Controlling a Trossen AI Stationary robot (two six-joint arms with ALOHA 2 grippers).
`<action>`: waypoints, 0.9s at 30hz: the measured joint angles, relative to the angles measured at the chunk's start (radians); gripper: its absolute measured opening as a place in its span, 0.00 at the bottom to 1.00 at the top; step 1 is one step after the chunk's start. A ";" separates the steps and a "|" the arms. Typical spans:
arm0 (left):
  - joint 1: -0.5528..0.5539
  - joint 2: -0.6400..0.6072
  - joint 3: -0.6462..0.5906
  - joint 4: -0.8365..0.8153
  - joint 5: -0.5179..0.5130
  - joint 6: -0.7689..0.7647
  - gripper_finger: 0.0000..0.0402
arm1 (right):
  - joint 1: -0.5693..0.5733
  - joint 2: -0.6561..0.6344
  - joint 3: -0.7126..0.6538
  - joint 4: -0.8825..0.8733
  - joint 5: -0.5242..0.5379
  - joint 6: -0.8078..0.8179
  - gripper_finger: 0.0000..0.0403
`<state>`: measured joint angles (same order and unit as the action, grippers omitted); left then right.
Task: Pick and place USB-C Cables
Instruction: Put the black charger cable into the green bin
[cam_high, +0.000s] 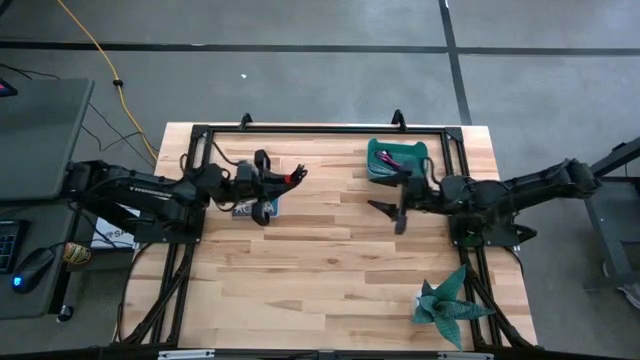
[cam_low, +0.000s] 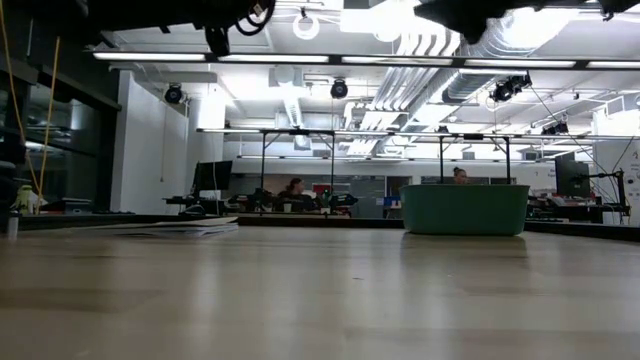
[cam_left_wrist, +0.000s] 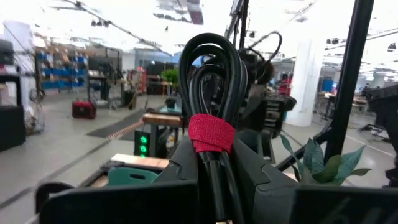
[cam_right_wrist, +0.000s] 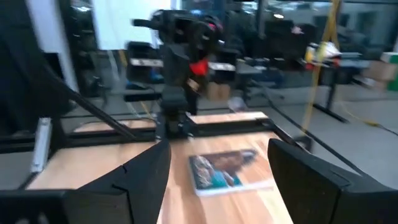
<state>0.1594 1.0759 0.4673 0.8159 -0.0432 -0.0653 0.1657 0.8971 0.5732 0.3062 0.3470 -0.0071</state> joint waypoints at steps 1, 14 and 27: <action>0.000 0.018 0.009 -0.002 0.008 -0.009 0.04 | -0.014 0.029 0.000 0.045 -0.037 -0.003 0.65; -0.012 0.388 0.188 0.163 0.014 -0.036 0.04 | -0.103 0.297 0.073 0.350 -0.135 -0.071 0.65; -0.030 0.543 0.346 0.176 0.044 -0.055 0.04 | -0.127 0.304 0.087 0.357 -0.205 -0.040 0.65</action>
<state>0.1295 1.6190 0.8134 0.9922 0.0010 -0.1204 0.0390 1.2007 0.6605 0.6628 0.1416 -0.0466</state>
